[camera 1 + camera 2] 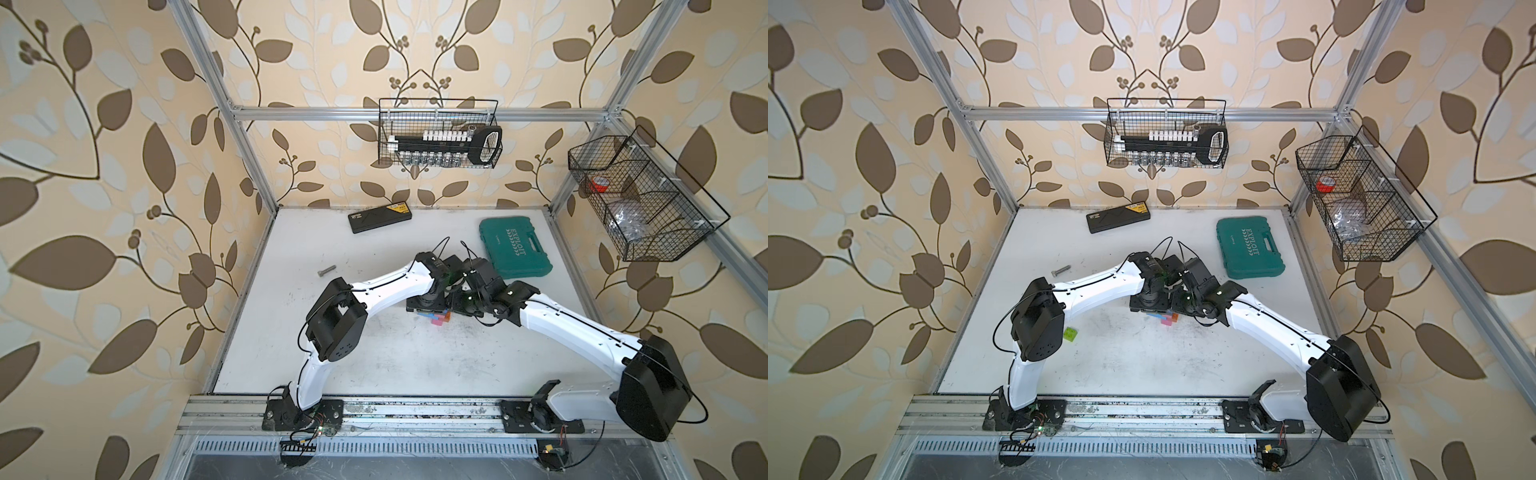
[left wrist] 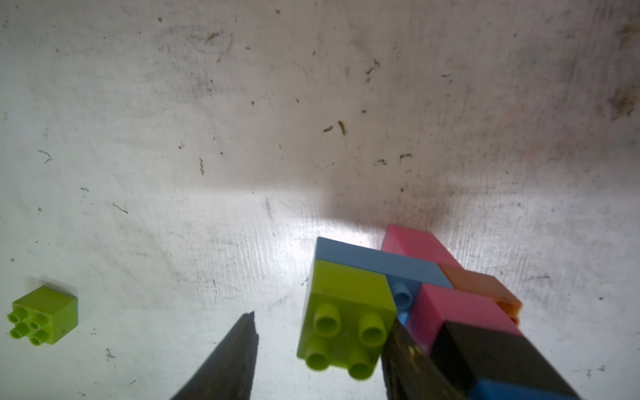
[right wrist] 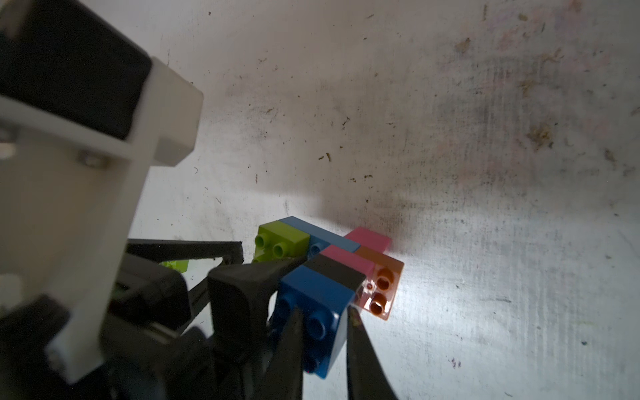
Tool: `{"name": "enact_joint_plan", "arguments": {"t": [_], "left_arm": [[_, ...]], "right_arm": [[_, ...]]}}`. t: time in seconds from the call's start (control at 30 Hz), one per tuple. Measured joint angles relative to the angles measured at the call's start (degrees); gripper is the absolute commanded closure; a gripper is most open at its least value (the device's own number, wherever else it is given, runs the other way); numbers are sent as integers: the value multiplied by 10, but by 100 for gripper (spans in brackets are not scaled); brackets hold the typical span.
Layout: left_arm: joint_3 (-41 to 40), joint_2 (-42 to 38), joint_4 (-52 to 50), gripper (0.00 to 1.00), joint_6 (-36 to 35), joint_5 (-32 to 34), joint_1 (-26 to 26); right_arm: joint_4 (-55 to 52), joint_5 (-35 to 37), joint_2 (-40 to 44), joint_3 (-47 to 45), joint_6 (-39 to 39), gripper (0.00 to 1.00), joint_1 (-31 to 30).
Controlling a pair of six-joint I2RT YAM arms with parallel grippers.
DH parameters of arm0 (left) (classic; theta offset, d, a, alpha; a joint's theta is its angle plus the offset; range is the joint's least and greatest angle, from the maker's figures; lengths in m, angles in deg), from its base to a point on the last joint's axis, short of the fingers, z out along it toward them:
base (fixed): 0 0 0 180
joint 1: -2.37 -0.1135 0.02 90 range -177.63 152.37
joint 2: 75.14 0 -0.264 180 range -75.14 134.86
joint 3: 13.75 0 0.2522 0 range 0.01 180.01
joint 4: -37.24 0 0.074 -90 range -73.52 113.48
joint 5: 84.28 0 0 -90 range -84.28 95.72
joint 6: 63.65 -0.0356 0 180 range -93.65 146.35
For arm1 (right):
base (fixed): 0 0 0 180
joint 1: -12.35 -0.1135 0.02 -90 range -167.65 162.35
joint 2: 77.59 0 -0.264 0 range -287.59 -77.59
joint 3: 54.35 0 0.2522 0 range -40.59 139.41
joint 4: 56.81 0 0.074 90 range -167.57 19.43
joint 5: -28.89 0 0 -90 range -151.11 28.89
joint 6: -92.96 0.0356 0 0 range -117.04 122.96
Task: Assemble the number 4 with lego
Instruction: Assemble the lego brick with the lego brick.
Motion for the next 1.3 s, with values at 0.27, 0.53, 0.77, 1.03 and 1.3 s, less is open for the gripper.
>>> {"name": "enact_joint_plan", "arguments": {"t": [0.27, 0.53, 0.77, 1.03, 1.3], "left_arm": [[-7, -23, -2, 33, -7, 0, -3], [-12, -31, -5, 29, -6, 2, -8], [-27, -44, -5, 25, -6, 2, -12], [-36, -62, -12, 18, -7, 3, -12], [-55, -88, -12, 13, -9, 7, -12]], "right_arm": [[-3, -3, -9, 8, -12, 81, -2], [-8, -11, -20, 19, -28, 77, -4], [-17, -17, -27, 28, -37, 77, -8], [-18, -20, -27, 37, -43, 77, -9], [-17, -20, -27, 38, -44, 76, -9]]}}
